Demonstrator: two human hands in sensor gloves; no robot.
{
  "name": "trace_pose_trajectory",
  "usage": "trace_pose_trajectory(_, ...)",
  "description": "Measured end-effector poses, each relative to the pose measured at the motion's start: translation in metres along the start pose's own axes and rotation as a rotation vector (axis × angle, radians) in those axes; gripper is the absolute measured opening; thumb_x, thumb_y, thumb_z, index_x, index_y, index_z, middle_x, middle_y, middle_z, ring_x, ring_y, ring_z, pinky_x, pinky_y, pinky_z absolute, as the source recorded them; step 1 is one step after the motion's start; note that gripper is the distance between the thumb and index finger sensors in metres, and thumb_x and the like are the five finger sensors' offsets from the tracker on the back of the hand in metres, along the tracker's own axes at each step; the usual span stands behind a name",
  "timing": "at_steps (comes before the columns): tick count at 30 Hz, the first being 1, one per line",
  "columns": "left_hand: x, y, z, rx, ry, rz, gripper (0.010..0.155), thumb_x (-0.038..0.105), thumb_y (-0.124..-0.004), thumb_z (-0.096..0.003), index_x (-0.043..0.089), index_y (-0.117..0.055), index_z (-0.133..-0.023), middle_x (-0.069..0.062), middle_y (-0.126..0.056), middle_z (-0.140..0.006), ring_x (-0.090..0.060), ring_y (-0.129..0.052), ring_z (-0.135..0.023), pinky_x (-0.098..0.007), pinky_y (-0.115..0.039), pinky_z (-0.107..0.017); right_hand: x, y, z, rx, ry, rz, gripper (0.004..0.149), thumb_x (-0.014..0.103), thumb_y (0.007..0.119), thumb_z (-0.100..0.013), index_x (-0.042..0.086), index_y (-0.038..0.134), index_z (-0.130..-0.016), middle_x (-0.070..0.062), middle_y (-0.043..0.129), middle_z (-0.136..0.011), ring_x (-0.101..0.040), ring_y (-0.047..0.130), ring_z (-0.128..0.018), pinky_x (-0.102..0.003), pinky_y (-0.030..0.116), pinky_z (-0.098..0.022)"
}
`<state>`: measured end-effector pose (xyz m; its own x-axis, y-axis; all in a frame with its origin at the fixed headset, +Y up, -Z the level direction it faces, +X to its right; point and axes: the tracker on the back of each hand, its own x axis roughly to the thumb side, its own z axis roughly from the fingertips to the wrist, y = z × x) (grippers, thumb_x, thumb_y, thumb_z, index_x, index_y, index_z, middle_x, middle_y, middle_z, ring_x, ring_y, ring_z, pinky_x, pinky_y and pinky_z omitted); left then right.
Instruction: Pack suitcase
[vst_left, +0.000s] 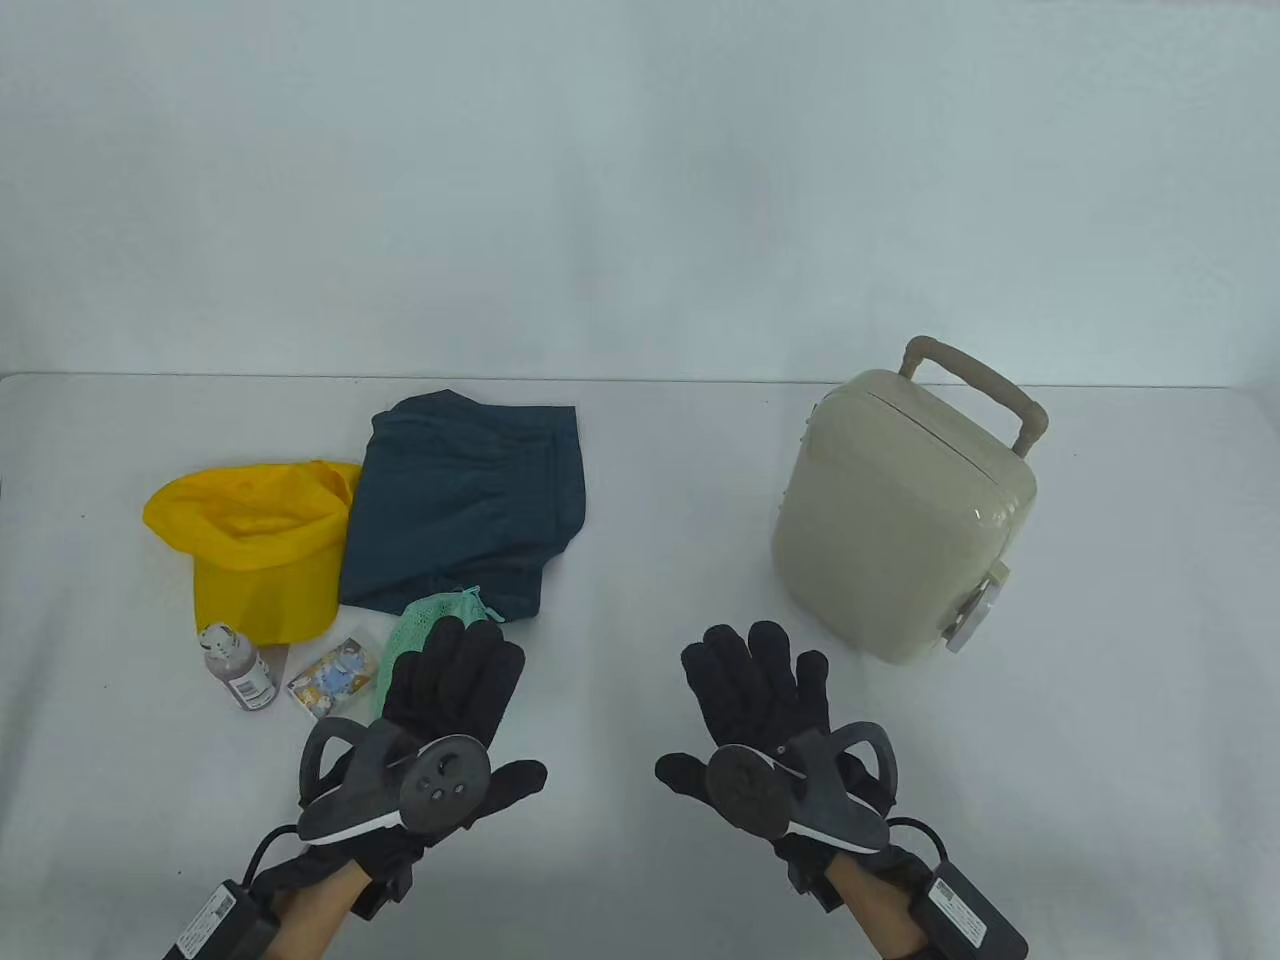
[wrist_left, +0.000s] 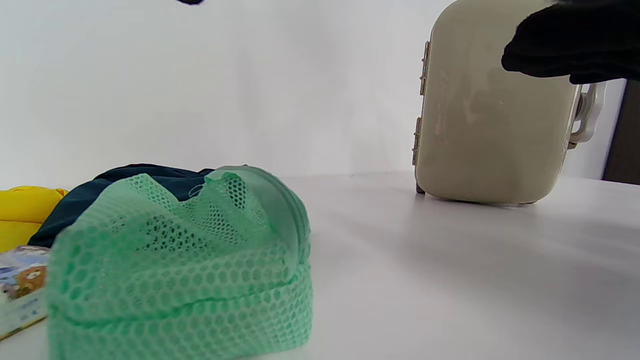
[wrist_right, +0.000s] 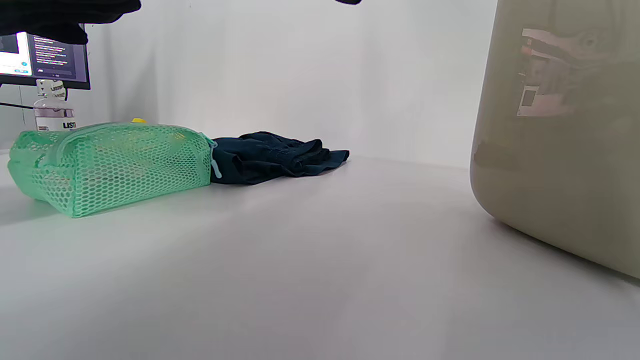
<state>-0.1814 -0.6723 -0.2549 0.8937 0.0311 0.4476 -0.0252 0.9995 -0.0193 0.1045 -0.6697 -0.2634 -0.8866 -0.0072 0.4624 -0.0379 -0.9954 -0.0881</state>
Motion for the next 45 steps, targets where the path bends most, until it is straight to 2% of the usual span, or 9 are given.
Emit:
trace_pose_trajectory(14,0.000,0.001,0.001,0.009,0.000,-0.004,0.096,0.072,-0.052,-0.0484,0.016,-0.009,-0.114,-0.018,-0.009,-0.121,-0.049,-0.011,-0.110,-0.065,-0.034,-0.078,0.000,0.000,-0.001,0.003,0.008,-0.003,0.094,0.076,0.040,-0.044,0.015,0.022,-0.113,-0.014,0.030,-0.123,-0.054,0.036,-0.111,-0.074,0.038,-0.071)
trace_pose_trajectory(18,-0.001,0.003,0.001,0.020,0.003,-0.002,0.097,0.072,-0.052,-0.0484,0.016,-0.009,-0.114,-0.018,-0.009,-0.121,-0.049,-0.011,-0.110,-0.065,-0.035,-0.079,0.000,-0.011,-0.003,-0.032,0.012,0.005,0.094,0.076,0.041,-0.044,0.015,0.023,-0.113,-0.014,0.031,-0.123,-0.053,0.039,-0.111,-0.073,0.040,-0.071)
trace_pose_trajectory(21,-0.002,0.003,0.001,0.020,0.013,-0.002,0.096,0.072,-0.053,-0.0484,0.016,-0.009,-0.114,-0.018,-0.009,-0.121,-0.049,-0.011,-0.110,-0.065,-0.035,-0.079,-0.004,-0.032,-0.008,-0.094,0.032,0.037,0.093,0.075,0.042,-0.044,0.016,0.025,-0.113,-0.014,0.033,-0.123,-0.052,0.043,-0.111,-0.072,0.044,-0.071)
trace_pose_trajectory(26,-0.005,0.004,0.002,0.027,0.026,0.001,0.096,0.071,-0.053,-0.0485,0.016,-0.009,-0.114,-0.018,-0.010,-0.122,-0.049,-0.012,-0.110,-0.065,-0.035,-0.079,-0.021,-0.083,-0.023,-0.199,0.120,0.091,0.092,0.075,0.044,-0.045,0.016,0.029,-0.113,-0.014,0.038,-0.122,-0.049,0.053,-0.109,-0.069,0.052,-0.072)
trace_pose_trajectory(28,-0.006,0.004,0.002,0.030,0.029,0.002,0.096,0.071,-0.053,-0.0486,0.016,-0.009,-0.114,-0.018,-0.010,-0.122,-0.049,-0.012,-0.110,-0.065,-0.035,-0.079,-0.036,-0.110,-0.034,-0.253,0.206,0.161,0.090,0.074,0.046,-0.045,0.016,0.033,-0.113,-0.013,0.043,-0.121,-0.047,0.058,-0.108,-0.067,0.056,-0.071)
trace_pose_trajectory(32,-0.007,0.004,0.003,0.035,0.027,-0.003,0.096,0.071,-0.053,-0.0487,0.016,-0.010,-0.114,-0.018,-0.010,-0.122,-0.049,-0.012,-0.110,-0.065,-0.035,-0.079,-0.066,-0.141,-0.053,-0.286,0.366,0.221,0.088,0.072,0.050,-0.046,0.015,0.038,-0.112,-0.014,0.048,-0.119,-0.045,0.064,-0.105,-0.064,0.060,-0.070)
trace_pose_trajectory(38,-0.009,0.005,0.003,0.036,0.041,-0.011,0.096,0.071,-0.054,-0.0489,0.016,-0.010,-0.114,-0.018,-0.010,-0.122,-0.049,-0.012,-0.111,-0.065,-0.035,-0.079,-0.109,-0.159,-0.077,-0.171,0.589,0.316,0.089,0.072,0.052,-0.047,0.012,0.043,-0.112,-0.017,0.055,-0.117,-0.045,0.073,-0.099,-0.063,0.066,-0.066)
trace_pose_trajectory(45,-0.010,0.005,0.003,0.031,0.048,-0.015,0.096,0.070,-0.054,-0.0489,0.016,-0.010,-0.114,-0.018,-0.010,-0.122,-0.049,-0.012,-0.110,-0.065,-0.035,-0.079,-0.131,-0.146,-0.094,0.011,0.730,0.351,0.097,0.076,0.051,-0.045,0.008,0.044,-0.113,-0.021,0.058,-0.116,-0.050,0.077,-0.095,-0.068,0.071,-0.061)
